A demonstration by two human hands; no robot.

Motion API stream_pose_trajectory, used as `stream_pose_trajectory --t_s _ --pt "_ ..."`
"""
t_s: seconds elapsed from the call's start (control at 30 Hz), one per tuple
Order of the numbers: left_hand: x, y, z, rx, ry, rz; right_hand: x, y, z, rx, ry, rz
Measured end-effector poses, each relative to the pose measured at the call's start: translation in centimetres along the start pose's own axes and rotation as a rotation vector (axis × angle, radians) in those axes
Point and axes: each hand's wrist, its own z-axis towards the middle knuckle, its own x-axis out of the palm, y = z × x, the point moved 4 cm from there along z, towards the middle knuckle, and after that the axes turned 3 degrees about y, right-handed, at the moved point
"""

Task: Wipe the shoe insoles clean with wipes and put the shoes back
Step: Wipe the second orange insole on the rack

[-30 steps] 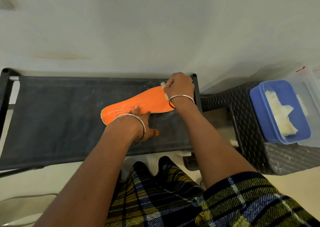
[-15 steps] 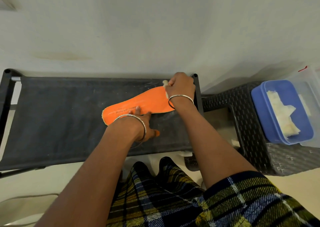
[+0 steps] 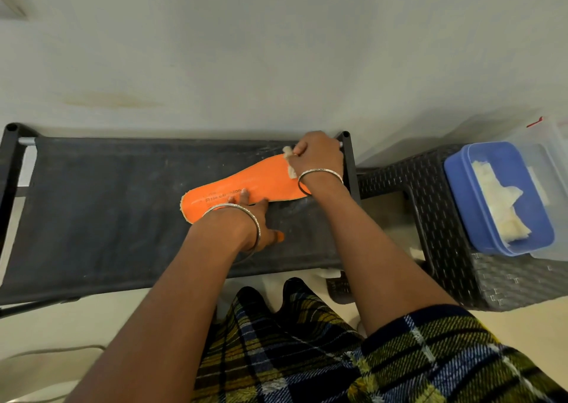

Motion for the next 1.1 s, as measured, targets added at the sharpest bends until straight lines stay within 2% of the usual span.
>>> stream_pose_trajectory --t_s 0.13,0.33,0.57,0.7,0.83,0.9,1.03,1.1 --pt "0.0 -0.2 -0.1 -0.003 -0.001 -0.006 0.5 -0.9 0.6 0.041 -0.019 -0.060" --pt "0.0 -0.3 0.1 -0.006 -0.021 -0.035 3.3 3.4 -1.1 -0.184 0.298 -0.082" --pt "0.0 0.0 0.1 -0.006 0.006 0.013 0.1 -2.0 1.3 0.121 0.164 -0.095" --pt "0.1 -0.1 0.4 -0.006 -0.012 -0.009 0.7 -0.2 0.4 0.009 0.130 -0.191" --pt "0.1 0.1 0.7 0.004 -0.044 -0.039 3.0 2.8 -1.4 -0.173 0.292 -0.160" --pt "0.1 0.1 0.6 0.006 -0.036 -0.028 2.5 2.4 -1.0 -0.136 0.269 -0.161" --pt "0.1 0.3 0.6 0.008 -0.011 -0.001 -1.0 -0.9 0.1 0.087 0.078 -0.183" --pt "0.2 0.3 0.7 0.002 -0.004 0.006 -1.9 -1.7 0.0 0.116 0.014 -0.236"
